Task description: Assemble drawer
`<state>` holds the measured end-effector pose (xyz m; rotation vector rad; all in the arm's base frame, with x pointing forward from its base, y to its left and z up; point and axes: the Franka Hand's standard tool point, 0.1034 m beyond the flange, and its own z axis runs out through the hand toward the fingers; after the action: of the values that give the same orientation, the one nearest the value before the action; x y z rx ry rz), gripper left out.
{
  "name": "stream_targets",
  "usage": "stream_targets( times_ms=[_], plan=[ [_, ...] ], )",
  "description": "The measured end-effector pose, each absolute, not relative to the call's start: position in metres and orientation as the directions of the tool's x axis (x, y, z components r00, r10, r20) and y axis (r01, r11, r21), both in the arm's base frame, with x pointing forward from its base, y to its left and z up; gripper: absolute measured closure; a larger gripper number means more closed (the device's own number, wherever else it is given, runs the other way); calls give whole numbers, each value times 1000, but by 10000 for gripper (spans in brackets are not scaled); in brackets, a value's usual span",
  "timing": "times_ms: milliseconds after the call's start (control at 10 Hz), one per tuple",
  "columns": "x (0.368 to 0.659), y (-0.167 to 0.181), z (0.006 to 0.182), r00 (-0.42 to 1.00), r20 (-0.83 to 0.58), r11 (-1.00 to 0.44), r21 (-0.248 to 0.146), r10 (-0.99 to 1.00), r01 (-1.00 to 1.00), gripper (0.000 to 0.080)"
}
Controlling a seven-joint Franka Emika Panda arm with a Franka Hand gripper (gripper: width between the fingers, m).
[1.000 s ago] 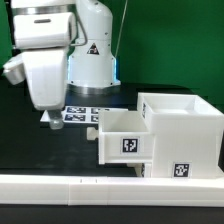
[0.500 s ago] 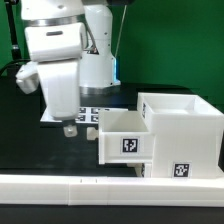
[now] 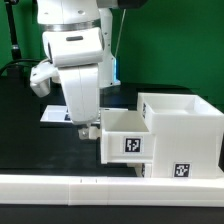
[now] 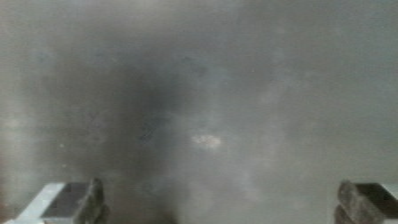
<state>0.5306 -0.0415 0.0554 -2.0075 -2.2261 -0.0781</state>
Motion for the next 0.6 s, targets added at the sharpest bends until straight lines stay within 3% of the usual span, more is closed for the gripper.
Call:
stream_targets(
  times_ms=[300, 600],
  plan=[
    [537, -19, 55, -169, 123, 169, 8, 978, 986, 151],
    [534, 0, 52, -178, 127, 180, -3, 976, 984, 151]
  ],
)
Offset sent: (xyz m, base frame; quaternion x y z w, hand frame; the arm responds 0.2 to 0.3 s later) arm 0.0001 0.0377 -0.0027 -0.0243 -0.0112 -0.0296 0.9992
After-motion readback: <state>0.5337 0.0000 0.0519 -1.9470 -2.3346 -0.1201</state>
